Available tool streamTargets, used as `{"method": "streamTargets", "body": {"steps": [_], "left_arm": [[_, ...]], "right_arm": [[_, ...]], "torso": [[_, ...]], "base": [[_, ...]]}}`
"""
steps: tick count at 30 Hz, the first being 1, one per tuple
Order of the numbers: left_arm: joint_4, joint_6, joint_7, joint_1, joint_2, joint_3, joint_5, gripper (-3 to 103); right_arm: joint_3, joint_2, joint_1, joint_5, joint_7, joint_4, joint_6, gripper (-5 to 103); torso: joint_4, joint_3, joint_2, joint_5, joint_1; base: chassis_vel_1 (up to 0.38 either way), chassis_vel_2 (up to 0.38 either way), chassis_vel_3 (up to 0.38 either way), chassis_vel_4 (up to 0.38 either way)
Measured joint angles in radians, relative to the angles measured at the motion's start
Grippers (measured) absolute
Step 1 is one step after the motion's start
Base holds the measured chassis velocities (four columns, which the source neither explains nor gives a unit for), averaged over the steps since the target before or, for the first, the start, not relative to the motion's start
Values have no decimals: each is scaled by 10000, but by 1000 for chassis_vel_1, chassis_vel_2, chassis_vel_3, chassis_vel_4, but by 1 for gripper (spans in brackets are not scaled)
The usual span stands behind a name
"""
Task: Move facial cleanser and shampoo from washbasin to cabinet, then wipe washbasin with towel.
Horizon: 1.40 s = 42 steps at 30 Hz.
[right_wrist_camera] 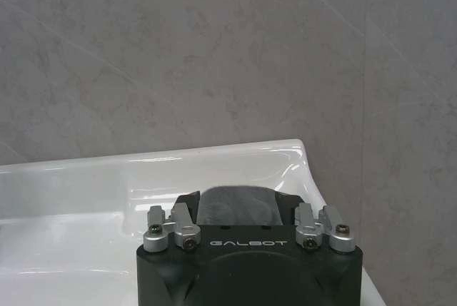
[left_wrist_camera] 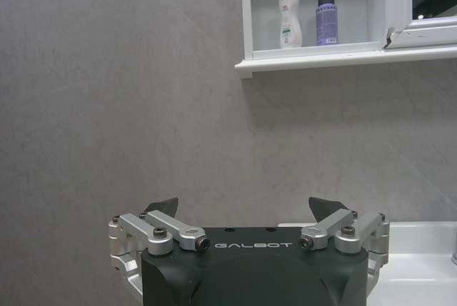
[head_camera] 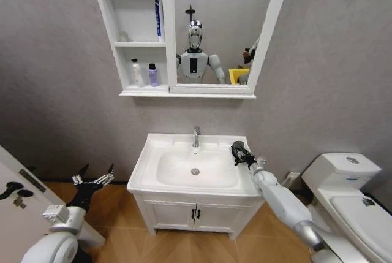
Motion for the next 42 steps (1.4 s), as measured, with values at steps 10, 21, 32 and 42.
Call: {"method": "streamTargets", "body": {"steps": [10, 21, 32, 42], "left_arm": [[0, 0, 0, 0, 0, -1, 0, 100], [-1, -2, 0, 0, 0, 0, 1, 100], [-1, -2, 0, 0, 0, -1, 1, 100], [-1, -1, 0, 0, 0, -1, 0, 100]], "right_arm": [[1333, -128, -1016, -1786, 1462, 1932, 47, 97], [4850, -729, -7575, -2428, 3869, 10254, -1452, 100], [5861, 397, -11982, -2673, 3331, 14688, -2085, 100], [7410, 355, -13072, -2432, 767, 15438, -1587, 100]], "torso": [[5, 2, -1, 4, 2], [-6, -2, 3, 0, -5], [-4, -2, 4, 3, -3], [-1, 0, 1, 1, 1]], "base": [[0, 0, 0, 0], [0, 0, 0, 0], [0, 0, 0, 0], [0, 0, 0, 0]]}}
